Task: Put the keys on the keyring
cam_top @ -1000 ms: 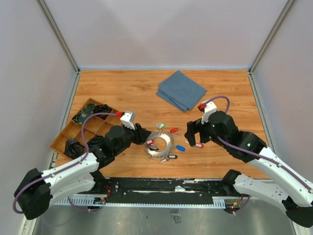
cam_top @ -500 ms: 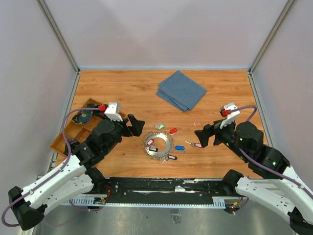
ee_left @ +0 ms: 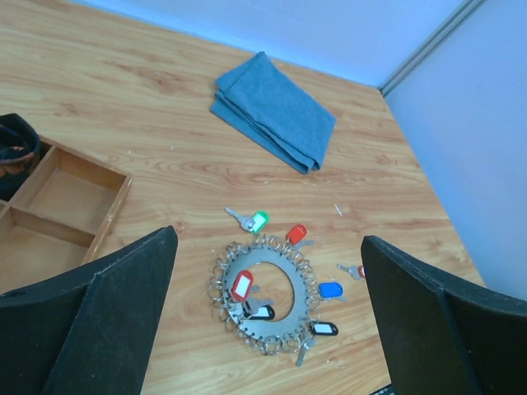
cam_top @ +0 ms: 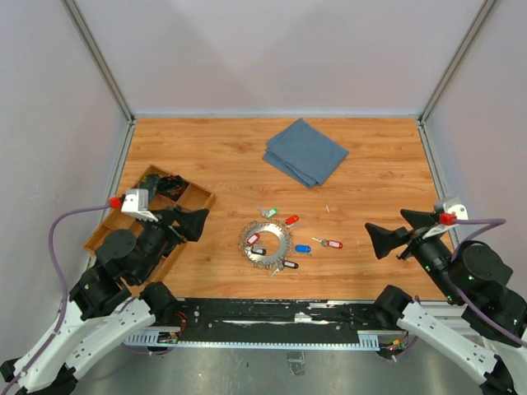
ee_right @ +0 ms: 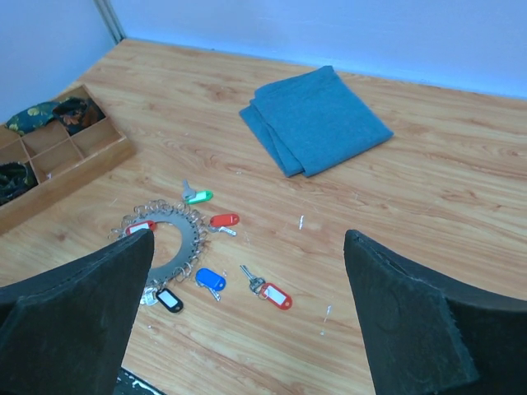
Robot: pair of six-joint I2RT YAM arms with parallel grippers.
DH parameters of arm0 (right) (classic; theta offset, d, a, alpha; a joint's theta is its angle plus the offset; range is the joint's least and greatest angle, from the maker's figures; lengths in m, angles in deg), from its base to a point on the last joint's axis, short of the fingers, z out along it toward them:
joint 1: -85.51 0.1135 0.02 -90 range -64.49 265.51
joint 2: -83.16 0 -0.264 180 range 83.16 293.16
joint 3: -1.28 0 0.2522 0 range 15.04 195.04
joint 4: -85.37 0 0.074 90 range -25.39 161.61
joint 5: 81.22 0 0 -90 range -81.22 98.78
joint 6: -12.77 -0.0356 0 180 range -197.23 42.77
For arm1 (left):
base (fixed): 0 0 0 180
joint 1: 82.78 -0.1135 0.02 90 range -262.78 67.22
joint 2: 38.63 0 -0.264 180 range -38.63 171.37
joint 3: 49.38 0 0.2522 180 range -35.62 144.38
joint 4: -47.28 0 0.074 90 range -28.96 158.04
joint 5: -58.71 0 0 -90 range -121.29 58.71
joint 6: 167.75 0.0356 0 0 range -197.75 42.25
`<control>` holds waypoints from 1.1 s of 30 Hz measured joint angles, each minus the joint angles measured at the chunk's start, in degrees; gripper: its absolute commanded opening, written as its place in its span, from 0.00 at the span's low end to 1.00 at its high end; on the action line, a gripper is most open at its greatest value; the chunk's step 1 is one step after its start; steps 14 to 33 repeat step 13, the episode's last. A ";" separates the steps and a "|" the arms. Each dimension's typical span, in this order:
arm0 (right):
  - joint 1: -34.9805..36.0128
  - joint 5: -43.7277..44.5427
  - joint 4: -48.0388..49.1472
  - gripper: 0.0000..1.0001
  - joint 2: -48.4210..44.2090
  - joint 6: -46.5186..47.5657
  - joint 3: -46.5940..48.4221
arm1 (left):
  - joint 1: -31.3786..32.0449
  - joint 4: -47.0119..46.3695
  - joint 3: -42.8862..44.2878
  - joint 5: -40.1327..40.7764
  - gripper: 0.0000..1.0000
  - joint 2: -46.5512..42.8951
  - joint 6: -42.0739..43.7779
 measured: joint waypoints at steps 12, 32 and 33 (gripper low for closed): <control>0.00 2.91 -2.60 0.98 -4.70 -0.28 -5.35 | 0.00 3.54 -1.84 1.88 1.00 -7.52 1.03; 0.00 3.23 -2.67 0.98 -4.33 -0.28 -5.53 | 0.00 3.65 -1.90 1.90 1.00 -7.45 1.11; 0.00 3.23 -2.67 0.98 -4.33 -0.28 -5.53 | 0.00 3.65 -1.90 1.90 1.00 -7.45 1.11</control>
